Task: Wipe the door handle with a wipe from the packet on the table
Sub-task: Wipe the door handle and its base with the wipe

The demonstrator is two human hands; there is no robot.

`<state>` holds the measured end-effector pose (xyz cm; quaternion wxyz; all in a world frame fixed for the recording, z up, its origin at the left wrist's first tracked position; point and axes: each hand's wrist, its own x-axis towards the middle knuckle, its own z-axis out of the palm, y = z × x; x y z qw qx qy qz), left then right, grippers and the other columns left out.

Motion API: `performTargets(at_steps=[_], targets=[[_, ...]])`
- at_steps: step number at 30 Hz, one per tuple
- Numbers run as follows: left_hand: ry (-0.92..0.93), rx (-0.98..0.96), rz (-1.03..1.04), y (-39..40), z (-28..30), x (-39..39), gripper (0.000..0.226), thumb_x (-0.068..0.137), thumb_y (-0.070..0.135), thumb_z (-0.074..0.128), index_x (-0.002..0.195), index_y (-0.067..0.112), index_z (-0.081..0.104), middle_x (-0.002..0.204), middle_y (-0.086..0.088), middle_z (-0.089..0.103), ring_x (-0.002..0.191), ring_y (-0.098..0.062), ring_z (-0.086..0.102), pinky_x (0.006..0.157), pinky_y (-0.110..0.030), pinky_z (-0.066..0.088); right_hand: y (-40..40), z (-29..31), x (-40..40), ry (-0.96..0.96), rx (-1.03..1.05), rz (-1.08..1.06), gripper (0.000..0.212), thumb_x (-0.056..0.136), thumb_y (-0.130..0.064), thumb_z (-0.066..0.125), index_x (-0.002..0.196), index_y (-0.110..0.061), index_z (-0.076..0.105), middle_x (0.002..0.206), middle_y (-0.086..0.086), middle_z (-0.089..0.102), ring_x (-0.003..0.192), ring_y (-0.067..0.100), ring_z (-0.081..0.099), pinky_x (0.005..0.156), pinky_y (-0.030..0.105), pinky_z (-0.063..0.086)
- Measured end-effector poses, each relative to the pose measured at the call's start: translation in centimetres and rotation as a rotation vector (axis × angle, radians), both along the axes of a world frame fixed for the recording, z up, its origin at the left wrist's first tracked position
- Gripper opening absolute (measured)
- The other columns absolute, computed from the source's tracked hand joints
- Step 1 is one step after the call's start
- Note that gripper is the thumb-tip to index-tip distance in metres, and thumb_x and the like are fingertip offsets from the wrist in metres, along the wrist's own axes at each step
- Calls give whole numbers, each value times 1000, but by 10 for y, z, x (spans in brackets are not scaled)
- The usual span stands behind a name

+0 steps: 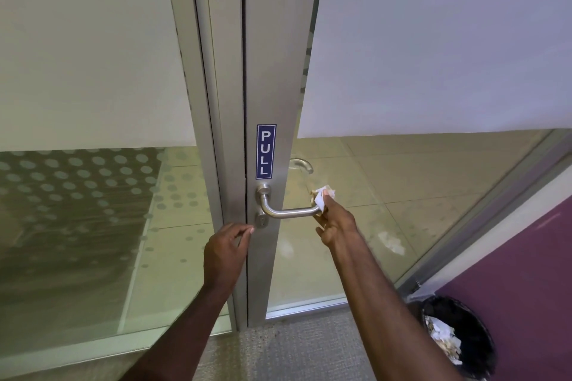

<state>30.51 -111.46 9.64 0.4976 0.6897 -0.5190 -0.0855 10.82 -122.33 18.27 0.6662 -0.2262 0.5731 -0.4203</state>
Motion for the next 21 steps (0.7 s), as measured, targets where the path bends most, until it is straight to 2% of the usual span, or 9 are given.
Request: performTargets(at_steps=[3, 8, 11, 13, 14, 16, 17, 19, 21], targets=[[-3, 3, -7, 0, 1, 1, 6, 89, 14, 76, 92, 19, 78, 88, 10, 74, 79, -7, 69, 70, -34, 60, 9, -17, -2, -74, 11, 32, 32, 90, -51, 68, 104, -21, 67, 110, -4, 73, 89, 9, 71, 109, 44, 29], [-17, 6, -16, -2, 3, 4, 5, 90, 16, 75, 92, 19, 78, 88, 10, 74, 79, -7, 69, 70, -33, 59, 6, -14, 2, -202, 17, 97, 31, 89, -59, 64, 100, -31, 73, 92, -12, 69, 101, 9, 64, 110, 42, 23], [-19, -2, -25, 0, 4, 4, 4, 89, 15, 76, 91, 18, 78, 88, 9, 74, 78, -7, 68, 69, -30, 58, -2, -5, 6, -237, 34, 89, 22, 90, -53, 66, 97, -33, 70, 81, -9, 61, 97, 13, 59, 110, 40, 28], [-23, -5, -32, 1, 5, 2, 4, 89, 14, 77, 92, 17, 78, 87, 8, 75, 78, -6, 68, 68, -28, 58, -4, 0, 8, -210, 31, 51, 14, 91, -45, 69, 94, -31, 69, 79, -8, 62, 90, 13, 60, 100, 36, 39], [-22, -3, -36, 2, 5, 1, 5, 89, 14, 77, 92, 16, 78, 87, 8, 75, 78, -6, 68, 68, -27, 58, -6, 2, 8, -173, 14, 30, 11, 92, -39, 69, 90, -28, 67, 77, -8, 62, 82, 11, 61, 88, 31, 44], [-20, 0, -41, 4, 6, 0, 6, 88, 14, 77, 93, 17, 79, 88, 8, 75, 78, -6, 68, 68, -25, 58, -11, 6, 8, -46, -74, -4, 11, 91, -25, 72, 82, -22, 66, 69, -7, 61, 63, 9, 58, 63, 24, 43], [-17, 1, -43, 5, 7, -1, 6, 88, 14, 77, 93, 17, 78, 88, 8, 75, 79, -5, 68, 68, -24, 58, -13, 7, 8, 51, -135, -16, 11, 89, -19, 74, 80, -18, 68, 66, -6, 62, 59, 10, 57, 58, 23, 42], [-13, 4, -45, 7, 8, -1, 6, 89, 14, 76, 93, 18, 78, 89, 10, 75, 79, -3, 68, 69, -22, 57, -11, 6, 5, 308, -311, -2, 12, 87, -16, 73, 75, -13, 74, 62, -2, 67, 62, 14, 58, 59, 24, 43], [-19, 3, -51, 9, 8, 0, 6, 89, 15, 76, 93, 19, 78, 89, 11, 74, 80, -2, 67, 70, -22, 56, -5, 1, 2, 616, -580, 87, 24, 94, -25, 65, 75, -17, 78, 65, -4, 71, 64, 9, 59, 62, 26, 41]])
